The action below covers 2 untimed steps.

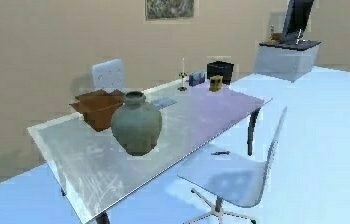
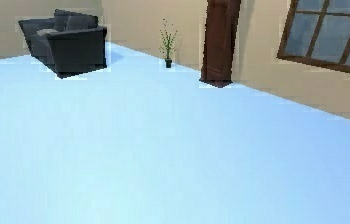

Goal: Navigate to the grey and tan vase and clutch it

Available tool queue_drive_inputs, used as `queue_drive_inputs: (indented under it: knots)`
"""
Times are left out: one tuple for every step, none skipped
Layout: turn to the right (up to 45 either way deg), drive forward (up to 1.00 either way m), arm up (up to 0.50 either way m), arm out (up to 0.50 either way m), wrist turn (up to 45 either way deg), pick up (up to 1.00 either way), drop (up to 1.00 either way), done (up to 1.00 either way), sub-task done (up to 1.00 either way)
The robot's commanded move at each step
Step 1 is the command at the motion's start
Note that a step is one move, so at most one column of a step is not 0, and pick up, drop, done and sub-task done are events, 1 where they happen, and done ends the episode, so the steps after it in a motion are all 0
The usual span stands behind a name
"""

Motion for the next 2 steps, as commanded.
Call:
queue_drive_inputs:
  knots:
    - [0.0,0.4,0.0,0.0,0.0,0.0,0.0,0.0,0.0]
    - [-45.0,0.0,0.0,0.0,0.0,0.0,0.0,0.0,0.0]
